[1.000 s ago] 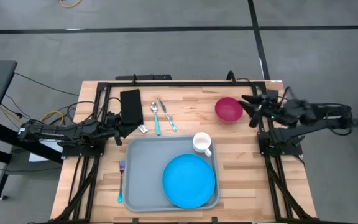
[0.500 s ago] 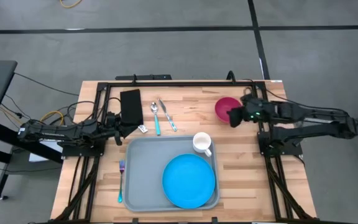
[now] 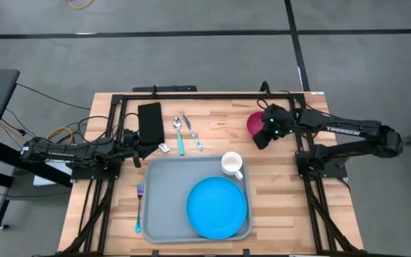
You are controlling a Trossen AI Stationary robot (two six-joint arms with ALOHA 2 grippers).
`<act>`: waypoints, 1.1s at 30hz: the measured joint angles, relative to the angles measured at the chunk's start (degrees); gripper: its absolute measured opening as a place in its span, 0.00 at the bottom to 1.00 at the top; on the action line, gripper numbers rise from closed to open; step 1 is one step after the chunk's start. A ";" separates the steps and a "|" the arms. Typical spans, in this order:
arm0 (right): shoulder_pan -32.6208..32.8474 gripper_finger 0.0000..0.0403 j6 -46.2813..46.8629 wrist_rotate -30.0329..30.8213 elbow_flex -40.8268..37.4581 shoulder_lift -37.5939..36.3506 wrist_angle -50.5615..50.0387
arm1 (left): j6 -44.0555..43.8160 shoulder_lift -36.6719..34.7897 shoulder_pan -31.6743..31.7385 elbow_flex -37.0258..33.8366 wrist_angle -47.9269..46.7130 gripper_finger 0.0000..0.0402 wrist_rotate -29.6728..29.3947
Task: Set up tray
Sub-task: Put the pink bowl on the blue plate on the gray tray
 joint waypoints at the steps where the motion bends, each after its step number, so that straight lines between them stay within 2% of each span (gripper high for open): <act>1: 0.09 0.32 -1.76 0.04 1.08 0.91 -1.20 | -0.02 0.00 0.00 0.02 -0.15 0.30 0.00; 9: 0.09 0.30 -14.22 1.60 8.40 10.09 -11.51 | 0.11 0.00 0.02 0.02 -0.32 0.30 0.00; 18: 0.11 0.30 -20.13 1.61 10.79 19.24 -13.35 | 0.37 0.00 0.01 0.00 -0.30 0.30 0.02; 28: 0.13 0.30 -20.96 1.61 11.19 20.93 -13.37 | -0.22 -0.01 0.00 0.00 -0.81 0.30 0.63; 33: 0.13 0.23 -20.96 1.61 11.19 20.91 -13.39 | -1.07 0.00 0.00 0.00 -1.90 0.30 0.67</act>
